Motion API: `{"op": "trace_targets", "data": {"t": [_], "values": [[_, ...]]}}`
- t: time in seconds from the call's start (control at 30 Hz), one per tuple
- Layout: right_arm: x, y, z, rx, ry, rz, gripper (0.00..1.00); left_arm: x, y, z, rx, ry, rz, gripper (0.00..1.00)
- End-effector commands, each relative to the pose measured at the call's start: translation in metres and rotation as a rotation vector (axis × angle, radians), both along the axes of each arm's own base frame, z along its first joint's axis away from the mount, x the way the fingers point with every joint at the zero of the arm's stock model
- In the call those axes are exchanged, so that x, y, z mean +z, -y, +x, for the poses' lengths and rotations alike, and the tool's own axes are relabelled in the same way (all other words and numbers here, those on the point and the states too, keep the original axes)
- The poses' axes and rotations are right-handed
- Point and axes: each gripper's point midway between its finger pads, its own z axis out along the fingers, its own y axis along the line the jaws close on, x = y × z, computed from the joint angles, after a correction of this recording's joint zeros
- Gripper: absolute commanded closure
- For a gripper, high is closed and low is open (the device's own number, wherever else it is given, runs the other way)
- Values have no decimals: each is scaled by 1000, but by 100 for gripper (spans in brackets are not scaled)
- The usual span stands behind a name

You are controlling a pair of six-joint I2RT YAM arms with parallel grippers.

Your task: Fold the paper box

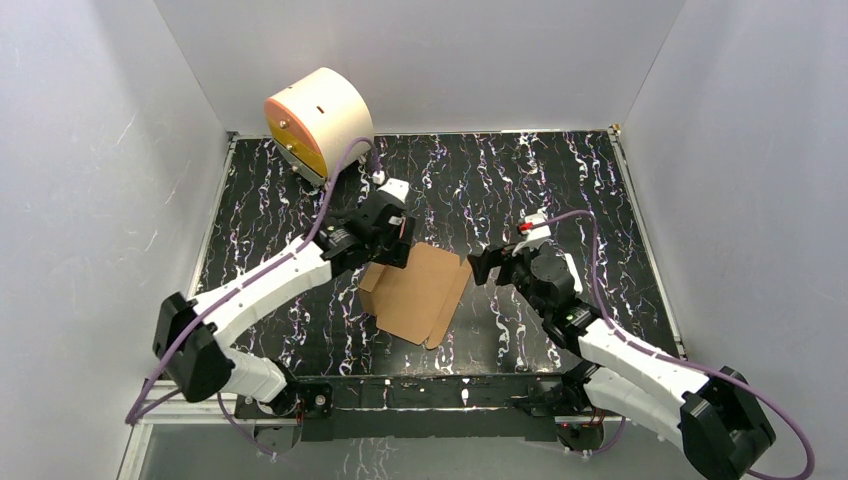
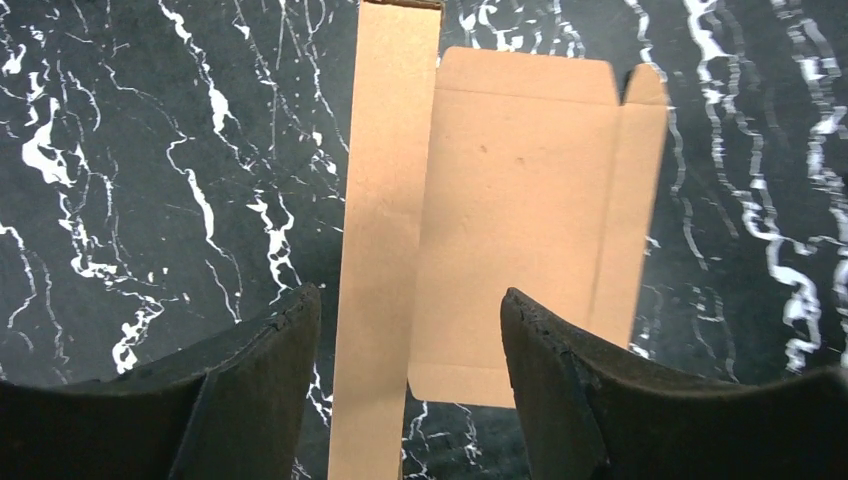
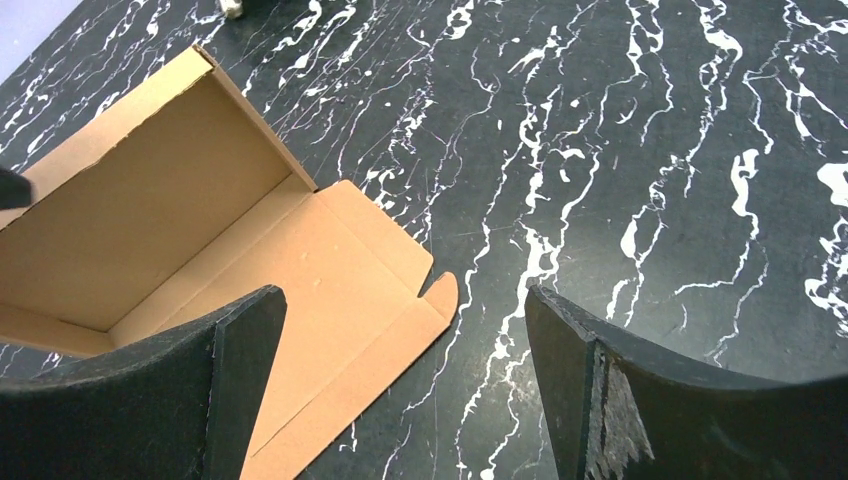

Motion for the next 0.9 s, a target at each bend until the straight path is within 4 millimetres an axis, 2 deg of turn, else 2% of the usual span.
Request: {"op": "trace_targets", "data": {"t": [0.0,0.17,0.37,0.57,0.7,0.87], "values": [[14,12,2,-69,27,48,1,4,-12,17,64,58,133,35],[11,18,1,-85,30,32,1,-9,0,26,59,41,149,33],[11,16,0,-71,34,28,2,-24,-8,38,121,34,171,35],[14,14,-3,-47,42,22,1,-43,-8,40,133,-63,64,49],[21,13,-5,-33,51,27,2,-56,-15,40,169,-139,-34,59],[31,9,-7,-3,61,26,1,-57,-23,44,226,-165,-226,68]]}}
